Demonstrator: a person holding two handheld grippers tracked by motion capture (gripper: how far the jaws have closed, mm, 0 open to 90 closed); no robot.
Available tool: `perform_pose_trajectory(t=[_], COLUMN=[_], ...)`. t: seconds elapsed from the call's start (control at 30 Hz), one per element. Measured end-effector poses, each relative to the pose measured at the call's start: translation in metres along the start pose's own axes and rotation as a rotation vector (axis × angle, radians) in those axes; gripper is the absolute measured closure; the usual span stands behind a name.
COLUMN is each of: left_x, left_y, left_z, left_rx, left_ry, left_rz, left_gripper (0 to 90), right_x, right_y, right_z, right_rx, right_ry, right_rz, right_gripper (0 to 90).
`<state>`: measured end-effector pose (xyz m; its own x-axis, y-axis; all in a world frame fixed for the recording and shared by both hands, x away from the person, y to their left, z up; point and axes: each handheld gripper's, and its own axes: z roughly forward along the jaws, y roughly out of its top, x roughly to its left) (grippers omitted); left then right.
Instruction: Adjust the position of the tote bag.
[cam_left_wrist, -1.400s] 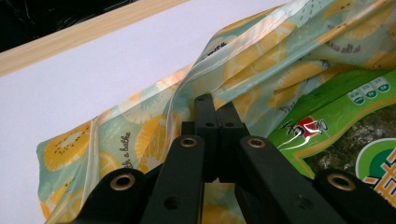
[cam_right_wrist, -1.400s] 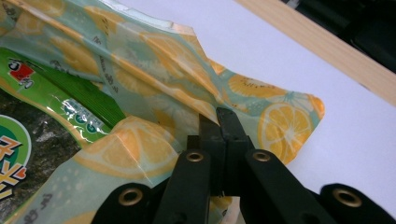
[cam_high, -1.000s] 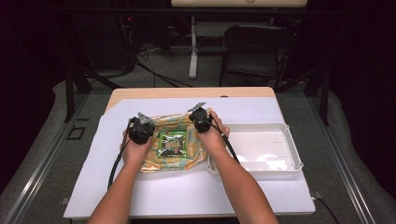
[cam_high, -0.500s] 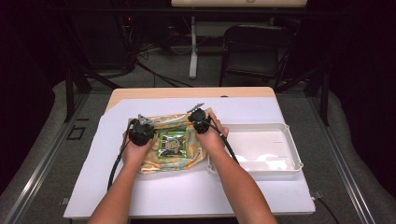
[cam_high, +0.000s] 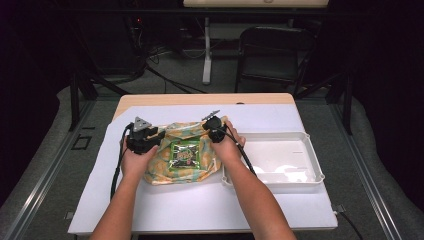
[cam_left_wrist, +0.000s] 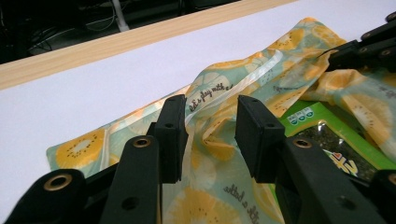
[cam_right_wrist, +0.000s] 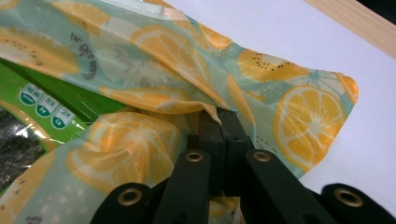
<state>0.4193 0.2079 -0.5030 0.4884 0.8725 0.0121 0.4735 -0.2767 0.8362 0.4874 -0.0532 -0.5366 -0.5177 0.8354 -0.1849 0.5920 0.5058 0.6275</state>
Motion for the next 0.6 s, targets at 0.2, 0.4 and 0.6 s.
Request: perform_pose_trajectory(t=[0.2, 0.4, 0.6], left_x=[-0.001, -0.001, -0.006], left_y=[-0.005, -0.017, -0.024], left_z=[0.005, 0.020, 0.032], left_rx=[0.061, 0.161, 0.240], left_ry=[-0.019, -0.024, 0.001], left_rz=[0.015, 0.028, 0.078], left_gripper=[65.1, 70.9, 79.3], right_x=[-0.005, -0.007, -0.009], right_y=[0.001, 0.001, 0.001], right_z=[-0.001, 0.000, 0.001], right_rx=[0.005, -0.003, 0.001], right_ry=[0.023, 0.019, 0.022], right_rz=[0.042, 0.055, 0.078], right_gripper=[90.0, 90.0, 89.6])
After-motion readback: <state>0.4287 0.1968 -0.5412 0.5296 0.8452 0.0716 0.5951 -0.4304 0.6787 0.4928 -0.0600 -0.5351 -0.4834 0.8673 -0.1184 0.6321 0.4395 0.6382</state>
